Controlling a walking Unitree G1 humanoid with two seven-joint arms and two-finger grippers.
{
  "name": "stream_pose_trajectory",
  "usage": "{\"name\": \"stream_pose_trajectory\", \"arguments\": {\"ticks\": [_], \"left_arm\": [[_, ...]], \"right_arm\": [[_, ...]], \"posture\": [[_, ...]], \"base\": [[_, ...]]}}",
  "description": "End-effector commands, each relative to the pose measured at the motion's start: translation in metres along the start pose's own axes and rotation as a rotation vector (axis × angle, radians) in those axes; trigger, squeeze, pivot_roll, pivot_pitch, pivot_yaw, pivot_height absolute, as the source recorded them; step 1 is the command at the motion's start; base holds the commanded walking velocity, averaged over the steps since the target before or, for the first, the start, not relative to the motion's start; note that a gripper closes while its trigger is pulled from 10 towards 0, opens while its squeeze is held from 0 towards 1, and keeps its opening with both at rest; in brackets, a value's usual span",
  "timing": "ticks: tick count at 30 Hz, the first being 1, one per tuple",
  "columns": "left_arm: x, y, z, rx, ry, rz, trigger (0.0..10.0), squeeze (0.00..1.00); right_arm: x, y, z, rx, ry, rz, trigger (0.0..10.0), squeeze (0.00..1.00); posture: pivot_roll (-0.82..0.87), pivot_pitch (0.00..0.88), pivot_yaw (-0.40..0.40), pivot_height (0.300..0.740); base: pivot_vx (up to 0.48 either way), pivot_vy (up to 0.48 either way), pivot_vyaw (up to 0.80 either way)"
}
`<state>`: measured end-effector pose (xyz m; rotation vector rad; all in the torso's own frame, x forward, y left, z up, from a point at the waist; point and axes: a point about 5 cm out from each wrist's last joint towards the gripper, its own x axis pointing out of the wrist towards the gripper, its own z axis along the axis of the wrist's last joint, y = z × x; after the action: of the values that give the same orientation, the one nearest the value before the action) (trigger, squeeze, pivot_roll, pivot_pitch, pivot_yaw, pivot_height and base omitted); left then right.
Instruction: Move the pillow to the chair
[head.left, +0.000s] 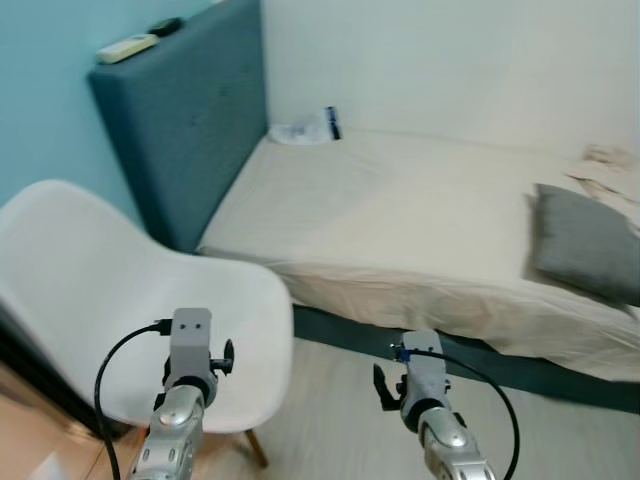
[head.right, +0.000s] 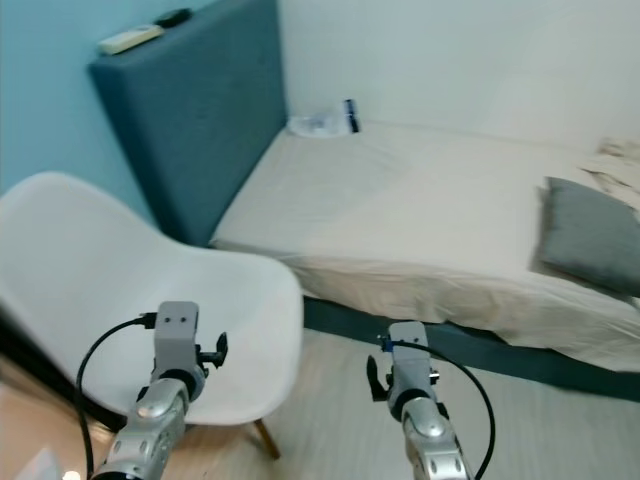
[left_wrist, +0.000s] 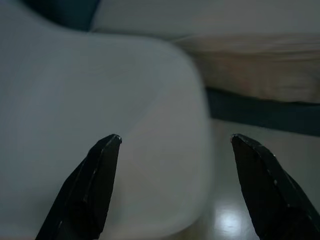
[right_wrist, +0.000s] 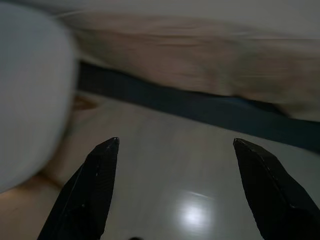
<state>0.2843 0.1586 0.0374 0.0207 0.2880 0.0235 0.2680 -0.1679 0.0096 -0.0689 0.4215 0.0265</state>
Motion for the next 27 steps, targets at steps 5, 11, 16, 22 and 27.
{"name": "stream_pose_trajectory", "arguments": {"ticks": [5,11,16,22,27], "left_arm": [[-0.007,0.001,-0.012,0.064,0.004,-0.042,10.0,0.00],[-0.007,-0.003,-0.011,0.044,0.006,-0.057,10.0,0.00],[-0.006,-0.005,-0.010,0.046,0.002,-0.060,10.0,0.00],[-0.007,-0.006,-0.014,0.052,0.017,-0.063,10.0,0.00],[-0.008,-0.008,-0.012,0.030,0.007,-0.071,10.0,0.00]], "right_arm": [[-0.003,0.003,-0.004,0.007,-0.021,0.019,10.0,0.00],[-0.004,0.002,-0.005,0.012,-0.009,0.008,10.0,0.00],[-0.003,0.001,-0.005,0.012,-0.010,0.008,10.0,0.00],[-0.003,0.002,-0.004,0.007,-0.015,0.012,10.0,0.00],[-0.003,0.003,-0.004,0.005,-0.014,0.017,10.0,0.00]], "posture": [[0.01,0.091,-0.002,0.740],[0.01,0.094,-0.011,0.740],[0.02,0.094,-0.012,0.740],[0.01,0.097,-0.011,0.740],[0.01,0.098,-0.011,0.740]], "base": [[0.000,0.000,-0.80],[0.000,0.000,-0.80],[0.000,0.000,-0.80],[0.000,0.000,-0.80],[0.000,0.000,-0.80]]}}
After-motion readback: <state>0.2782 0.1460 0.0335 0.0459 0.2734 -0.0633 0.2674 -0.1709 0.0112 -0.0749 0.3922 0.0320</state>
